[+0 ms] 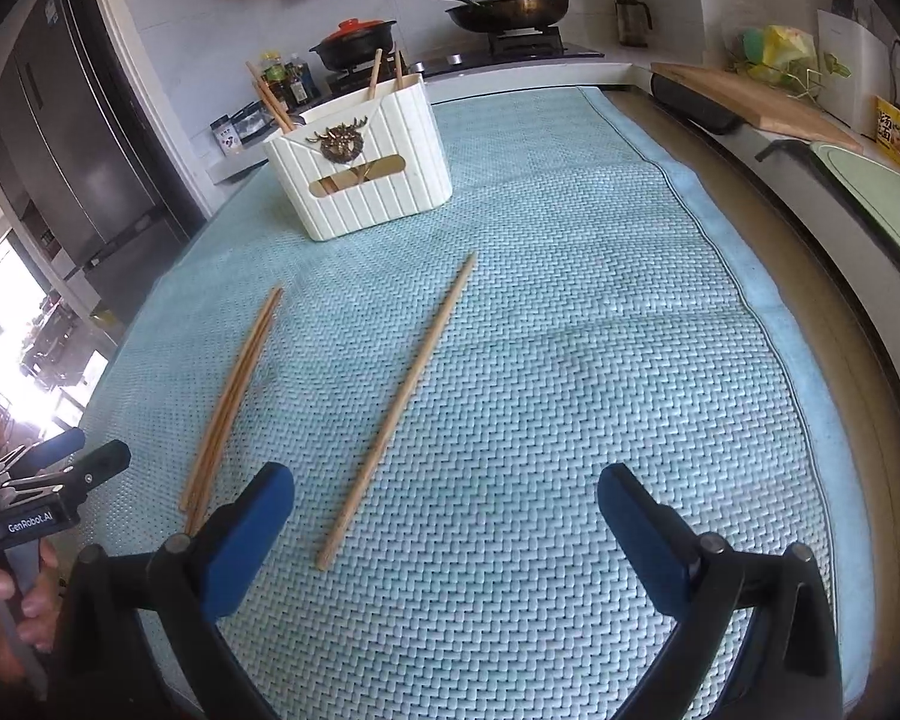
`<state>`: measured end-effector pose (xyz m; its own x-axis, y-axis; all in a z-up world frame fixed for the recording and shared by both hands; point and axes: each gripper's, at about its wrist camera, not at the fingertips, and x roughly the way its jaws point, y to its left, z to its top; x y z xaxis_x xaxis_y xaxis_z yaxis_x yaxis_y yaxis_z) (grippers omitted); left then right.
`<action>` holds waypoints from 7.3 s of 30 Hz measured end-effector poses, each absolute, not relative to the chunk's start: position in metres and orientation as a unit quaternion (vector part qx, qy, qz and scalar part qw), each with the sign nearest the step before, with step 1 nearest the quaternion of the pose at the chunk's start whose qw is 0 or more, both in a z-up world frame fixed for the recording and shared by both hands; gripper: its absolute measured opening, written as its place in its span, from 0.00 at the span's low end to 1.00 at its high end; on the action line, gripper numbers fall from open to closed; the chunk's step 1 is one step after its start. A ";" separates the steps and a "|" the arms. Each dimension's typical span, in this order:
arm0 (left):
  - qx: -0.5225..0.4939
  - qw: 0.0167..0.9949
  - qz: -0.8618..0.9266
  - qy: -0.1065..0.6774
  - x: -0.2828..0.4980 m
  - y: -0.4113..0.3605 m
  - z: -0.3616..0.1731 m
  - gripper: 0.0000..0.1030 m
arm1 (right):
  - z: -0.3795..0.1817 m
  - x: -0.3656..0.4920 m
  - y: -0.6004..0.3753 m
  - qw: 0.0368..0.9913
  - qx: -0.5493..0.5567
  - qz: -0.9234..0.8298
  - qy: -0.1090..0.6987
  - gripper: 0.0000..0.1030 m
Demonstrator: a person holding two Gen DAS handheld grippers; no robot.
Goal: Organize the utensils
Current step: 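Withdraw both tools from the box back over the remaining chopsticks, then grasp a chopstick with the right tool while the left tool grasps another chopstick, then lift the chopsticks and carry both tools over the cream box, then lower the chopsticks into the box and open both tools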
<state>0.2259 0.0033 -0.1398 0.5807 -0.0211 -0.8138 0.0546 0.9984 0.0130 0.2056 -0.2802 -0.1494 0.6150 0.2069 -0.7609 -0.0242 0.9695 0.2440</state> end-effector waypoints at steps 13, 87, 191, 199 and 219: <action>0.007 0.875 -0.043 0.483 0.251 0.008 -0.155 0.99 | -0.164 0.219 -0.275 0.878 0.123 0.076 0.457 0.65; 0.102 0.842 -0.014 0.530 0.416 0.005 -0.195 0.95 | -0.189 0.397 -0.224 0.841 -0.009 0.053 0.539 0.39; -0.111 0.945 -0.177 0.253 0.466 -0.022 0.124 0.04 | 0.121 0.397 -0.233 0.978 0.043 0.153 0.138 0.06; -0.107 0.949 -0.152 0.254 0.527 -0.041 0.092 0.04 | 0.092 0.460 -0.221 0.974 0.026 0.162 0.159 0.06; -0.055 0.939 -0.094 0.327 0.582 -0.067 -0.012 0.29 | -0.009 0.538 -0.202 0.926 0.014 0.174 0.334 0.08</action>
